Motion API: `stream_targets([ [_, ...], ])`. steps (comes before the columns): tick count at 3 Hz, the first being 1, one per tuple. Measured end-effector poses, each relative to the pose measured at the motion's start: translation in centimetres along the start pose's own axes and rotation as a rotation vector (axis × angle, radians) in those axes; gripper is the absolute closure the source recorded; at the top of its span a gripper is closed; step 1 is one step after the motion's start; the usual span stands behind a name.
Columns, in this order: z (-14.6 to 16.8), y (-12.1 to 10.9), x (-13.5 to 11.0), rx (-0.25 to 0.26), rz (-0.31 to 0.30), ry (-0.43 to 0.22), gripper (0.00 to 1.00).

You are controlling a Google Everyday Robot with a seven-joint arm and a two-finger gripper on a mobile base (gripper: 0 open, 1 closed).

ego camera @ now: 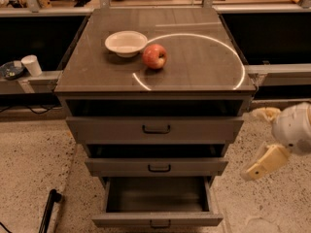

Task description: Close bottom drawer

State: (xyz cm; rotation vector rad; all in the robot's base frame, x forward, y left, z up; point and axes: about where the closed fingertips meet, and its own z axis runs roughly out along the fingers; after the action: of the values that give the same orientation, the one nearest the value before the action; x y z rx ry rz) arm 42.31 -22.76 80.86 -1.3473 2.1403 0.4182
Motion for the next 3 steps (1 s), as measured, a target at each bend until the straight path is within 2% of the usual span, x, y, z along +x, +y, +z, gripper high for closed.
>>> stream_targets([
  [1, 1.1, -1.3, 1.1, 0.058, -0.015, -0.125, 0.0],
  [2, 1.1, -1.3, 0.9, 0.06, -0.045, -0.131, 0.0],
  [3, 4.6, -0.5, 1.2, 0.022, -0.022, -0.31, 0.0],
])
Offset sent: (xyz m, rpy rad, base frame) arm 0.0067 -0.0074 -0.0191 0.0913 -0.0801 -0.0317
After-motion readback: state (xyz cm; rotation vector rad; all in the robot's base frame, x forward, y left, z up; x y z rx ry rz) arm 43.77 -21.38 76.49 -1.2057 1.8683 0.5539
